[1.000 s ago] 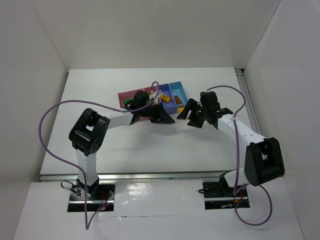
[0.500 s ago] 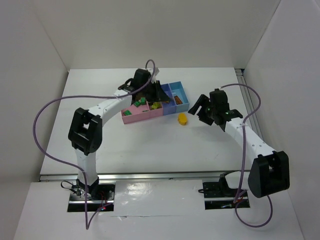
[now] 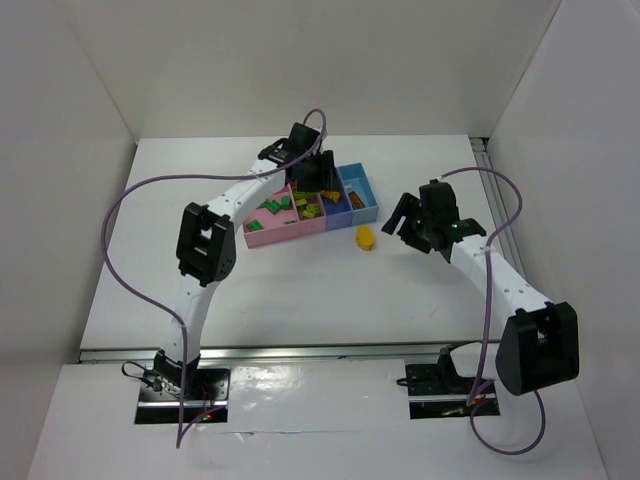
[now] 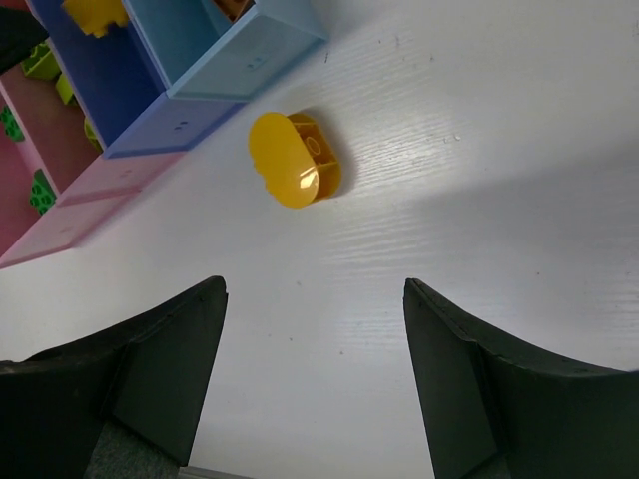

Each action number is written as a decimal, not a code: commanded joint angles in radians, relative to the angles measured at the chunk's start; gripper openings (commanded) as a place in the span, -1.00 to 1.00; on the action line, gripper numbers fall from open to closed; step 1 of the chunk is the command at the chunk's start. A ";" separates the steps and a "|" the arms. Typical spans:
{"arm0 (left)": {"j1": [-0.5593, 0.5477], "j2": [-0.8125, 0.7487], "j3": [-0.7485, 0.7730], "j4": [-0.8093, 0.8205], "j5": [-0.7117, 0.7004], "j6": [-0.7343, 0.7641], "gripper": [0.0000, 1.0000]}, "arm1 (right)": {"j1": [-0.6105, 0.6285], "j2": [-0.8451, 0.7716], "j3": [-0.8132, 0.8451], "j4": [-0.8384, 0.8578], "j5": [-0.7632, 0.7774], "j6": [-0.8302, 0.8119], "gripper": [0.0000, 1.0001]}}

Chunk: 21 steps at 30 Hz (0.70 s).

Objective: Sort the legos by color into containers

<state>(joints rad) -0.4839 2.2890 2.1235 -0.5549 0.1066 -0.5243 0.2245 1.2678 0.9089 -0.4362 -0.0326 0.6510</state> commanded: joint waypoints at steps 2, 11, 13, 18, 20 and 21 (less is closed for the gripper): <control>-0.004 -0.049 0.032 -0.023 -0.010 0.029 0.28 | 0.004 0.036 0.015 0.005 0.013 -0.042 0.58; -0.004 -0.343 -0.167 -0.013 -0.028 0.059 0.40 | 0.079 0.310 0.195 -0.001 -0.004 -0.223 0.80; 0.017 -0.402 -0.248 -0.013 -0.028 0.069 0.40 | 0.104 0.367 0.231 -0.001 0.028 -0.258 0.80; 0.062 -0.546 -0.388 -0.013 -0.031 0.069 0.45 | 0.206 0.472 0.318 -0.010 0.182 -0.358 0.88; 0.071 -0.600 -0.445 -0.013 -0.044 0.069 0.45 | 0.217 0.527 0.332 -0.010 0.214 -0.367 0.88; 0.082 -0.612 -0.462 -0.013 -0.044 0.060 0.45 | 0.217 0.542 0.341 0.002 0.214 -0.367 0.88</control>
<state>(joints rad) -0.4213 1.7115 1.7126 -0.5625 0.0811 -0.4725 0.4316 1.7596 1.2015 -0.4412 0.0875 0.3424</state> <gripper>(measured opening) 0.722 0.939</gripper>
